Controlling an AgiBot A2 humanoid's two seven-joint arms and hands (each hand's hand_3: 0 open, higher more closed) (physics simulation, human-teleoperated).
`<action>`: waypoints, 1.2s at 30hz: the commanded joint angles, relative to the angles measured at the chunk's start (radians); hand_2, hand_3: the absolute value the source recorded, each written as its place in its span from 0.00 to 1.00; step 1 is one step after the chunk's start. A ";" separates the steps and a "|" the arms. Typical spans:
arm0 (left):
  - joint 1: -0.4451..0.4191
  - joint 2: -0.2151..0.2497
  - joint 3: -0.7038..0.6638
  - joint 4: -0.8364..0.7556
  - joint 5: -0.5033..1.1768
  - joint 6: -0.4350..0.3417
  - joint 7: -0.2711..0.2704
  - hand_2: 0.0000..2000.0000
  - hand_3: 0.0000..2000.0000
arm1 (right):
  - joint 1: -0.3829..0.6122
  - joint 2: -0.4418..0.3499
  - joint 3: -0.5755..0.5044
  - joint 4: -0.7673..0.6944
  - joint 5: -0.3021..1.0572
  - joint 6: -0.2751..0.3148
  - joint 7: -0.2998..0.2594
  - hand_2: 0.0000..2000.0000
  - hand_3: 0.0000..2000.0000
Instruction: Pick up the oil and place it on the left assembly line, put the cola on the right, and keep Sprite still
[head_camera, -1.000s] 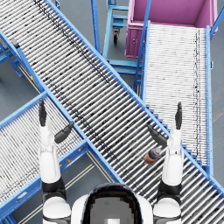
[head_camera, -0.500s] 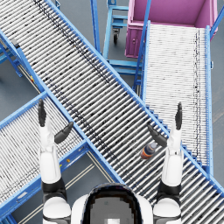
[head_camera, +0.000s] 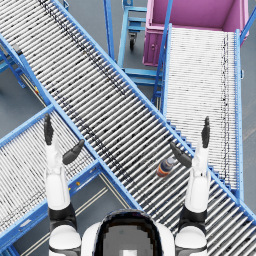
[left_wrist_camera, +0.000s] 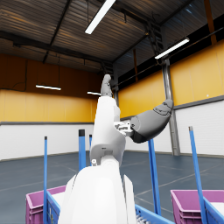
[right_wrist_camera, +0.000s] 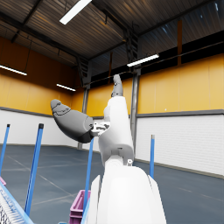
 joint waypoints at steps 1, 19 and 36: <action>0.001 0.000 -0.002 0.002 0.000 0.000 0.000 0.00 0.00 | 0.014 0.003 -0.004 -0.003 0.000 0.000 0.000 0.00 0.00; -0.016 0.010 -0.017 -0.007 0.000 0.000 0.000 0.00 0.00 | -0.023 -0.011 -0.006 -0.001 0.000 0.000 0.000 0.00 0.00; -0.035 0.022 0.002 -0.022 0.000 0.000 0.000 0.00 0.00 | -0.306 -0.018 0.166 0.014 0.000 0.000 0.000 0.00 0.00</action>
